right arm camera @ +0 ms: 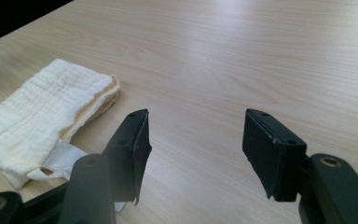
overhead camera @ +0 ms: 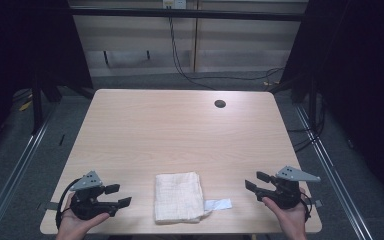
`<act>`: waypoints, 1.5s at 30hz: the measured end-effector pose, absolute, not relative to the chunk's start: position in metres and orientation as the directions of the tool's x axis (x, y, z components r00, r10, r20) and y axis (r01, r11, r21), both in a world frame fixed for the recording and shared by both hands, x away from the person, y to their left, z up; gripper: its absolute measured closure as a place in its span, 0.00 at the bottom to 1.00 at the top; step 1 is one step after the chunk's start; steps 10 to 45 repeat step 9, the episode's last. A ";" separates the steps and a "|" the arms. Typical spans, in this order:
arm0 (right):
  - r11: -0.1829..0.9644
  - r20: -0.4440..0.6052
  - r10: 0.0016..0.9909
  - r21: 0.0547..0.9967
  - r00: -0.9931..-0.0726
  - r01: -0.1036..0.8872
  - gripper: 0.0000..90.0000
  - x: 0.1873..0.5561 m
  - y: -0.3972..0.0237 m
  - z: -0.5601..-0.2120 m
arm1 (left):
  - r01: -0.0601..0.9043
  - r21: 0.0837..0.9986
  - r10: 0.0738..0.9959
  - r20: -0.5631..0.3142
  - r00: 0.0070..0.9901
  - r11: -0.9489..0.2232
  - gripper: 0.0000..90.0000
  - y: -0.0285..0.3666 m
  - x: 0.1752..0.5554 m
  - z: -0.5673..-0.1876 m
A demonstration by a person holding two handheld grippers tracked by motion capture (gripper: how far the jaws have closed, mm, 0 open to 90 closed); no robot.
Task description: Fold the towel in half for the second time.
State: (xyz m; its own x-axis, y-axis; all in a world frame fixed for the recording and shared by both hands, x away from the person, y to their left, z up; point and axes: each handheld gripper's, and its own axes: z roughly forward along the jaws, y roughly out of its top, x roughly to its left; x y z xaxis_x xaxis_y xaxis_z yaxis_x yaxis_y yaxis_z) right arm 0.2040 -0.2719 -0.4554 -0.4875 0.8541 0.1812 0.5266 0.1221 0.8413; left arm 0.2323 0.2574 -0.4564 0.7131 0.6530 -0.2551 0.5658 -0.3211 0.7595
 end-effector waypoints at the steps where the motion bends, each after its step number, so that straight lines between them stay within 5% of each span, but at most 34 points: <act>1: 0.122 0.178 0.857 0.843 -0.484 0.525 0.47 0.204 -0.272 -0.455 | 0.563 0.771 0.675 -0.246 0.696 -0.299 0.37 0.263 0.231 -0.457; 45: 0.122 0.173 0.860 0.844 -0.479 0.523 0.45 0.210 -0.268 -0.458 | 0.572 0.776 0.702 -0.251 0.666 -0.266 0.37 0.278 0.238 -0.462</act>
